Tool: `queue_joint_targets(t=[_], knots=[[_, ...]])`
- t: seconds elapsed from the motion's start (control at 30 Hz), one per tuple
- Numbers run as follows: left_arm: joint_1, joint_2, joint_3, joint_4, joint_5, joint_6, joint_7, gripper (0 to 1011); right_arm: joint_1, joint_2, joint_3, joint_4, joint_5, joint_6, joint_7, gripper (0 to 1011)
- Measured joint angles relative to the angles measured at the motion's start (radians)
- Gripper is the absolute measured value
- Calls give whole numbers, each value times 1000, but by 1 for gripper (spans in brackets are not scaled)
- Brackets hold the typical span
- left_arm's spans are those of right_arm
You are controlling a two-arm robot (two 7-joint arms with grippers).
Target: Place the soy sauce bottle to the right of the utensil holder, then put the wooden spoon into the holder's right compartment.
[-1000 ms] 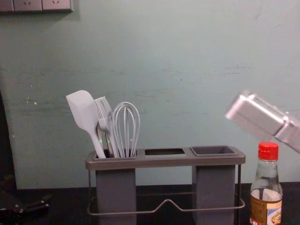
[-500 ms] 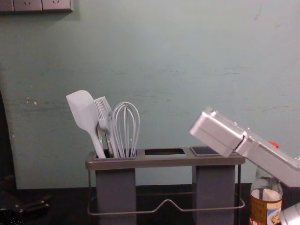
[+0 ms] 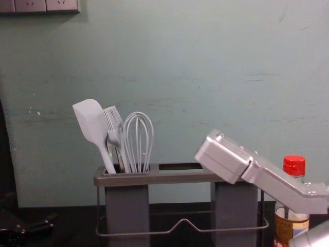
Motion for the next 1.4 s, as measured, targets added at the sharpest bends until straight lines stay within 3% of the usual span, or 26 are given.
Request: queue_joint_targets(t=[0.83,1.4], knots=[[0,0,0,0,0,0,0,1005,39,-64,-23,97,-8,-24,1,1002],[0,0,0,0,0,0,0,1005,43,-71,-46,98,-26,-26,3,1003]])
